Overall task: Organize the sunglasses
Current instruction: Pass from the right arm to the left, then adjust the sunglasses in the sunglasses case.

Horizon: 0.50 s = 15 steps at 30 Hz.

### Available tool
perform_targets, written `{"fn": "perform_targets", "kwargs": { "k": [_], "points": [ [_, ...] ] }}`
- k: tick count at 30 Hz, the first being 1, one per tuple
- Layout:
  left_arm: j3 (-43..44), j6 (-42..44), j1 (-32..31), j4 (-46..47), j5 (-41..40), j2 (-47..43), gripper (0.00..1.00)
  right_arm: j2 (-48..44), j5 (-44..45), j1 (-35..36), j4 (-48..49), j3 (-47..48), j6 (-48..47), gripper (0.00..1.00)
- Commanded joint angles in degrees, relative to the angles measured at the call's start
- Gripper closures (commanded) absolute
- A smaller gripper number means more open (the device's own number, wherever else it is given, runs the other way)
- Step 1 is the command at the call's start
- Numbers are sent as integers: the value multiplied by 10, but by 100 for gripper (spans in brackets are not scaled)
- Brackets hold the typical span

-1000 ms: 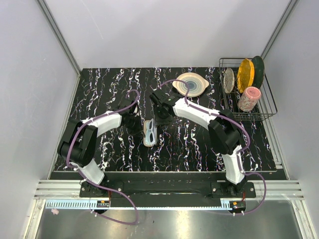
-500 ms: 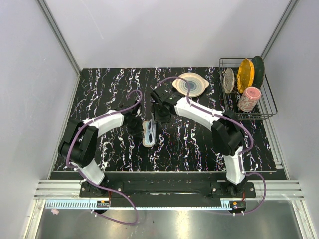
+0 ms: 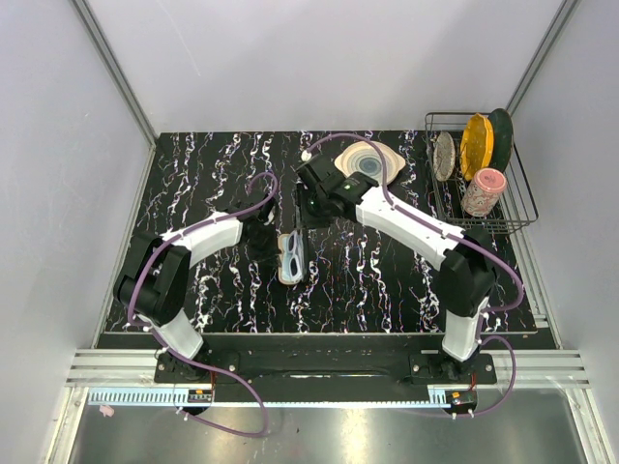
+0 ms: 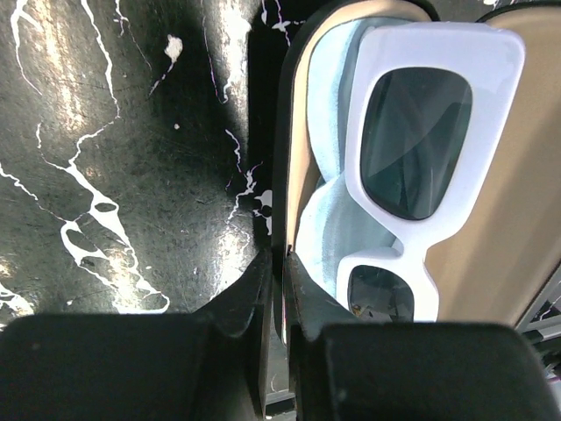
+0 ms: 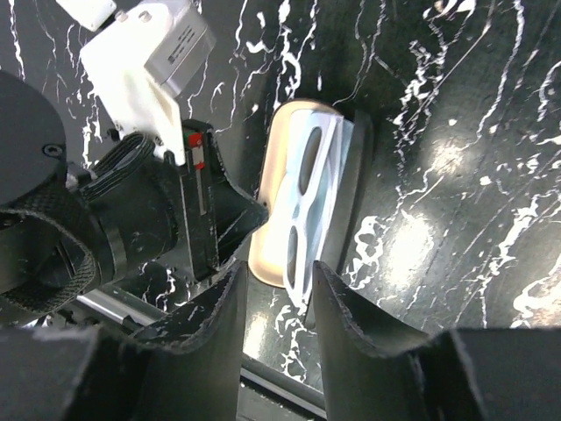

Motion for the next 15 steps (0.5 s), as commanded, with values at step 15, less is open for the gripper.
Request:
{"fn": "perform_targets", "kwargs": {
  "k": [15],
  "points": [
    [-5, -56, -8, 66, 24, -3, 100, 84, -7, 27, -10, 12, 20, 61]
  ]
}}
